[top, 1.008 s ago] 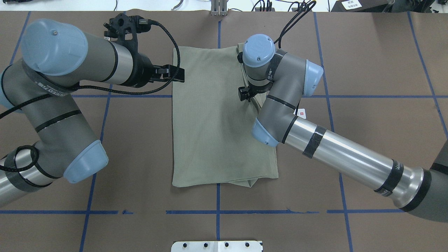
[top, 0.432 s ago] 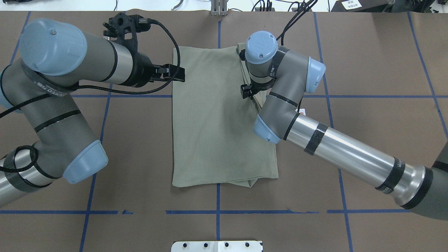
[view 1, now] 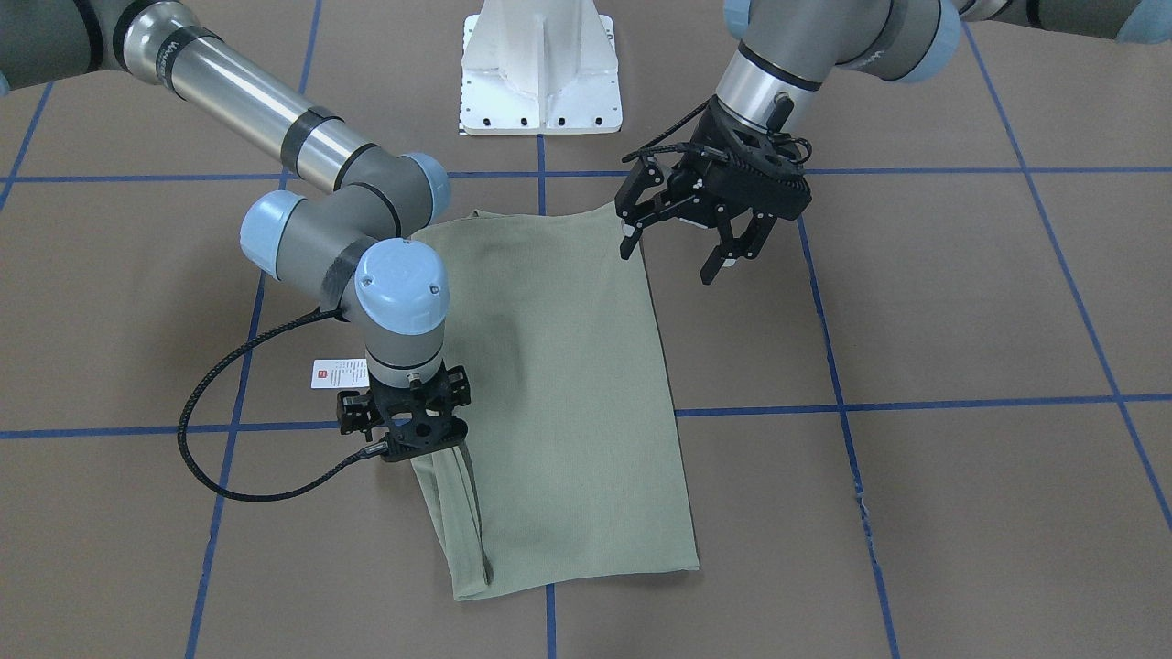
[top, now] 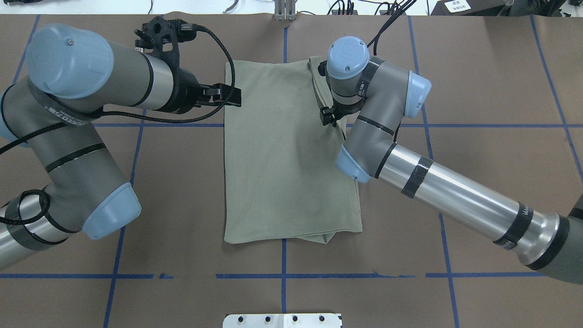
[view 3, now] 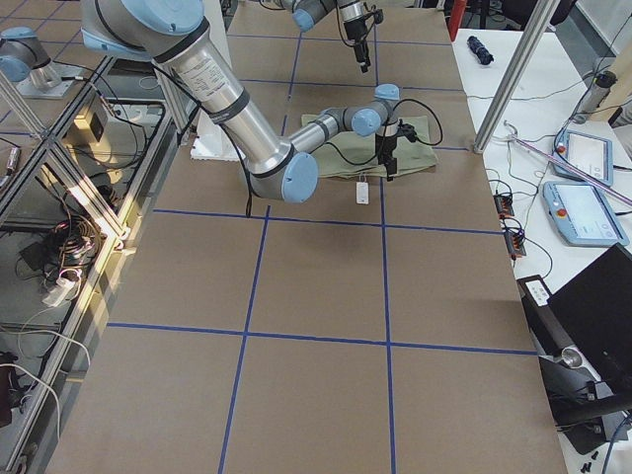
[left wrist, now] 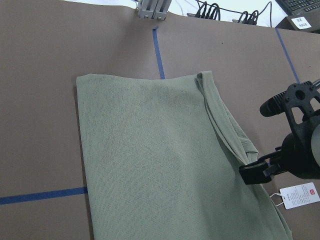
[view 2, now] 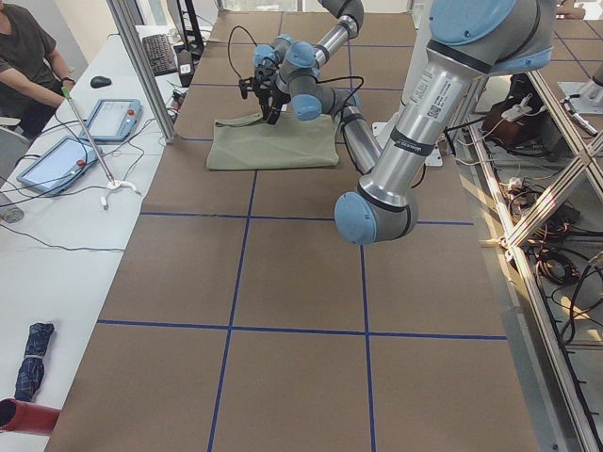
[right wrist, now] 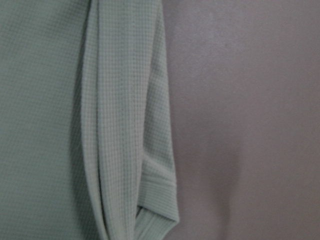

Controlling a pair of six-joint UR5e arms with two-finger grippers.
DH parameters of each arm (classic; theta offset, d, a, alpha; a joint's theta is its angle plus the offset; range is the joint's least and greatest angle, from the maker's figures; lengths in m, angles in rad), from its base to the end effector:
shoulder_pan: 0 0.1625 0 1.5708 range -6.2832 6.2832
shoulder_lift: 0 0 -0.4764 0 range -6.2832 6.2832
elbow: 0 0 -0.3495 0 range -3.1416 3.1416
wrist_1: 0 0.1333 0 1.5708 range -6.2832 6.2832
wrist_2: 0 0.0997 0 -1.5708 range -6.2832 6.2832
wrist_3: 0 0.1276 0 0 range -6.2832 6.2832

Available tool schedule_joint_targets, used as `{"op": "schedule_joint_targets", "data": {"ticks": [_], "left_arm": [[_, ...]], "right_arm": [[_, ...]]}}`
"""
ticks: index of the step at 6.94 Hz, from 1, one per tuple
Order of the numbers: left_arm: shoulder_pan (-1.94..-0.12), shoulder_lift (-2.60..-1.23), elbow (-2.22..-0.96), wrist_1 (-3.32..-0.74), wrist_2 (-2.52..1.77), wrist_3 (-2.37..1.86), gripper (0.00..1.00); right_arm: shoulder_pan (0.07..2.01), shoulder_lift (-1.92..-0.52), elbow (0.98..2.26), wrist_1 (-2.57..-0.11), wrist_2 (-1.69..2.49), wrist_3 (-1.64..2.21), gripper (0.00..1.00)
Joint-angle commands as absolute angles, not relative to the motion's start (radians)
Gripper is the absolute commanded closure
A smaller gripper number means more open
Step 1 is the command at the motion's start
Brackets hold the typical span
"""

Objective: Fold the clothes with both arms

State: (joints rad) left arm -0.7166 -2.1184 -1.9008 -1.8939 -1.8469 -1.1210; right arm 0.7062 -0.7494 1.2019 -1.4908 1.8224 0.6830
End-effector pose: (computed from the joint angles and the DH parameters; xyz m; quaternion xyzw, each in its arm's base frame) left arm 0.4042 -0.4827 0.2519 0.2134 0.5296 -0.0316 0.8204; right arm -0.5517 -0.6040 0.3901 0.1021 -0.2690 -0.1197 0.9502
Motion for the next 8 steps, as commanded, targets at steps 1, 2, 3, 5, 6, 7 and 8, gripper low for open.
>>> {"op": "schedule_joint_targets", "data": {"ticks": [1,2,3,5,6,7,8], "left_arm": [[-0.715,-2.12,-1.899,-1.894,-1.847,-1.121,0.0],[-0.715,-2.117,-1.901,-1.894,-1.848,-1.12,0.0],[-0.716,-2.115,-1.899,-1.896,-1.848,-1.114,0.0],[-0.718,-2.115,-1.899,-1.896,-1.848,-1.111,0.0],[-0.718,-2.112,-1.899,-1.896,-1.85,-1.112,0.0],[-0.716,-2.109,-1.896,-1.894,-1.861,-1.121,0.0],[-0.709,-2.061,-1.901,-1.898,-1.943,-1.196,0.0]], "right_arm": [[0.747,-0.797,1.203,-1.486,1.824,0.608,0.0],[0.764,-0.798,1.203,-1.486,1.827,0.588,0.0],[0.765,-0.766,1.203,-1.489,1.835,0.595,0.0],[0.77,-0.718,1.198,-1.493,1.838,0.604,0.0],[0.773,-0.716,1.204,-1.49,1.871,0.609,0.0],[0.778,-0.747,1.286,-1.5,1.944,0.627,0.0],[0.776,-0.829,1.428,-1.521,1.951,0.7,0.0]]}}
